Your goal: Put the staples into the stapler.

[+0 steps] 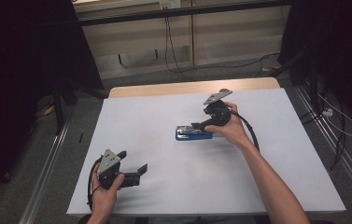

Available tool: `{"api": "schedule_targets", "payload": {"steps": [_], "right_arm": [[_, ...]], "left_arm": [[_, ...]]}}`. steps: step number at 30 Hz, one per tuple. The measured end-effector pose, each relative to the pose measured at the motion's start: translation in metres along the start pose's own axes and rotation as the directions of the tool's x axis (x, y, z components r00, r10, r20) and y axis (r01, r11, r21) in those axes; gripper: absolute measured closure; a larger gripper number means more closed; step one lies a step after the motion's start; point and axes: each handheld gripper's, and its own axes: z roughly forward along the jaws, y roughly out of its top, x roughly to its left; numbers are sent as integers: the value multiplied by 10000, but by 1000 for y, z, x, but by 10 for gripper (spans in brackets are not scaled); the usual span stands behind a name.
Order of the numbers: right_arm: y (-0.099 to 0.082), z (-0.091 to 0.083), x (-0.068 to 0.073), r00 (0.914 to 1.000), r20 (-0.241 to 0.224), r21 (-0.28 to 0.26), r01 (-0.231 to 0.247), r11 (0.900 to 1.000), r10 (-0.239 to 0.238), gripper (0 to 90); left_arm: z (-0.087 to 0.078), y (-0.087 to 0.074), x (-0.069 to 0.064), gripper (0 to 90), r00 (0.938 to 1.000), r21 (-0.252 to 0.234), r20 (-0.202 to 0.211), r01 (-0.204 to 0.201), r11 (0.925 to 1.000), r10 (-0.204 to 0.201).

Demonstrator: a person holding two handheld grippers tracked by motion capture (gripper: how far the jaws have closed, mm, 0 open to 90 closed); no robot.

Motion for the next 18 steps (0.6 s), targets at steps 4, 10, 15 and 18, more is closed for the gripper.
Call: {"api": "schedule_targets", "payload": {"steps": [4,10,15,18], "right_arm": [[-3,-6,-1,9994,191,-183,-277,9994,280,105],[-8,-13,2,9975,414,-353,-560,9978,574,94],[-12,-18,2,9938,643,-666,-866,9940,909,77],[-16,-20,3,9926,738,-740,-912,9931,966,78]], "left_arm": [[0,-1,0,40,10000,-7,19,40,10000,-40],[-2,-1,1,40,10000,17,16,-16,10000,16],[-4,-1,1,40,10000,-13,-6,61,10000,-61],[-4,-1,1,40,10000,-14,-34,39,10000,-39]]}}
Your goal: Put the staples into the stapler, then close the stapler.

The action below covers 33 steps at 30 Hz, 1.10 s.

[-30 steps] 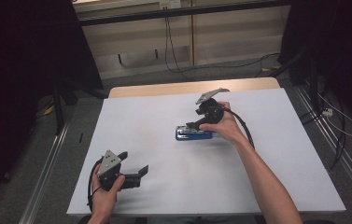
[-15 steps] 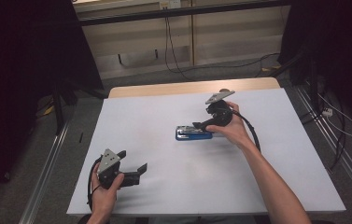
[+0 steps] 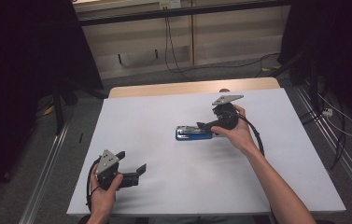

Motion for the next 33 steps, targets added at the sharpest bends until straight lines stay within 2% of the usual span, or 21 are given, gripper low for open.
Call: {"api": "schedule_targets", "payload": {"steps": [14,28,33], "right_arm": [[-18,-14,-2,9968,543,-333,-563,9979,580,75],[-33,-34,-8,9874,1091,-827,-1056,9910,1143,85],[-38,-43,-11,9834,1426,-895,-1002,9909,1123,87]], "left_arm": [[2,1,-1,40,10000,24,10,-78,10000,78],[6,2,-1,40,10000,47,24,-87,10000,87],[5,2,3,45,9998,-46,-20,208,9998,-208]]}}
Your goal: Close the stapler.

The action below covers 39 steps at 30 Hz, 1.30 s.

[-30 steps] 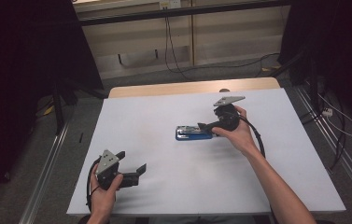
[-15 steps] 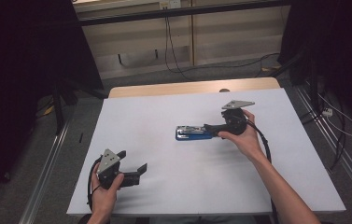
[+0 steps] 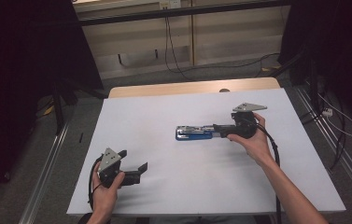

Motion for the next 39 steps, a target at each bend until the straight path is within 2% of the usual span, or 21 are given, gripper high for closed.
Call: {"api": "schedule_targets", "payload": {"steps": [3,8,12,18,19,21,23,27,29,33,36,39], "right_arm": [[-4,-5,-1,9999,104,-113,-80,9999,82,102],[-11,-16,-2,9976,699,-404,14,9992,14,155],[-15,-24,-5,9956,917,-589,-122,9982,176,159],[-21,-29,-7,9961,809,-753,-299,9967,360,202],[-22,-30,-7,9962,819,-752,-245,9969,306,215],[-24,-31,-5,9982,549,-732,-214,9971,254,232],[-26,-33,-3,9984,560,-805,-45,9967,90,235],[-27,-37,2,9982,589,-972,193,9951,-136,267],[-28,-39,4,9985,516,-834,228,9963,-185,268],[-33,-46,4,9983,525,-748,300,9967,-261,277],[-38,-50,1,9983,570,-872,158,9961,-108,291],[-42,-51,-3,9985,460,-981,-250,9949,296,300]], "left_arm": [[-1,-1,1,41,10000,1,-21,-41,10000,41],[-3,-1,-2,40,9998,-2,-5,-200,9998,200],[-3,-2,-2,49,9998,25,-30,-199,9998,199],[1,-1,-2,50,9999,38,53,-99,9999,98],[2,1,-2,50,9999,-5,73,-88,10000,88],[4,3,-2,51,9998,-10,110,-188,9998,189],[6,5,-1,51,9995,-43,266,-164,9999,165],[14,10,-2,62,9994,-62,322,-140,9999,142],[19,13,-3,64,9994,-161,244,-225,9996,229],[28,19,-3,66,9988,-253,417,-237,9994,247],[34,25,-5,66,9991,-272,409,-122,9996,134],[42,31,-6,63,9989,-327,381,-249,9992,262]]}}
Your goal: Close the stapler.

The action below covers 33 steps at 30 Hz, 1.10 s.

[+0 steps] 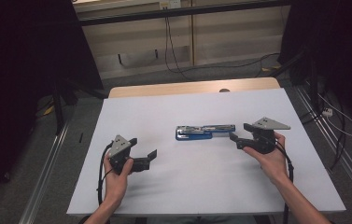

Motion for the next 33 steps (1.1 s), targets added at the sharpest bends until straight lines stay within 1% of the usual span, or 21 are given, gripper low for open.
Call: {"api": "schedule_targets", "payload": {"steps": [2,4,6,8,10,12,13,15,17,18,21,23,24,25,27,29,30,31,33], "right_arm": [[0,-1,-1,9999,96,6,69,10000,-69,305],[1,-2,1,9999,75,-63,152,9999,-152,304],[3,-3,4,9999,-73,-89,121,9999,-121,307],[3,-2,6,9997,-79,-40,247,9997,-247,316],[1,1,6,9998,-116,65,154,9999,-154,338],[0,2,5,9999,-66,125,151,9998,-150,338],[-1,2,5,9999,-87,146,128,9998,-127,339],[-1,3,4,9999,-123,156,71,9999,-69,337],[-2,5,3,9997,-159,233,163,9996,-159,351],[-3,6,3,9998,-171,254,117,9996,-112,361],[-3,7,3,9994,-225,375,255,9990,-247,402],[-4,7,3,9992,-343,402,199,9990,-185,456],[-4,7,3,9992,-338,439,238,9988,-223,462],[-4,7,3,9992,-296,456,277,9986,-264,482],[-4,7,3,9990,-352,454,282,9986,-266,525],[-4,7,2,9991,-255,432,338,9985,-327,545],[-4,7,2,9991,-289,428,318,9986,-306,574],[-4,7,1,9993,-274,447,281,9986,-268,598],[-4,7,-1,9993,-288,453,247,9987,-234,640]], "left_arm": [[6,3,0,63,10000,-22,88,38,10000,-37],[12,5,-1,61,9998,39,175,-35,10000,34],[17,8,-1,61,9997,26,239,-73,10000,72],[22,11,-2,61,9995,78,243,-183,9998,181],[27,13,-3,60,9991,60,367,-236,9997,233],[32,15,-4,60,9990,101,338,-296,9995,293],[35,16,-3,60,9986,85,375,-374,9993,371],[41,18,-3,57,9982,96,432,-409,9991,404],[47,20,-2,58,9983,99,373,-462,9989,458],[50,20,-2,58,9984,128,352,-448,9989,443],[58,23,-3,57,9976,235,468,-519,9984,507],[63,25,-4,58,9971,248,541,-551,9982,537],[65,26,-5,58,9969,265,547,-584,9979,569],[67,27,-6,58,9967,161,565,-593,9981,583],[70,30,-7,57,9960,220,626,-658,9976,643],[73,34,-8,56,9956,217,555,-763,9968,750],[75,36,-9,56,9950,227,579,-827,9963,813],[76,38,-9,56,9951,116,633,-769,9970,760],[80,42,-10,56,9951,125,643,-762,9970,752]]}}
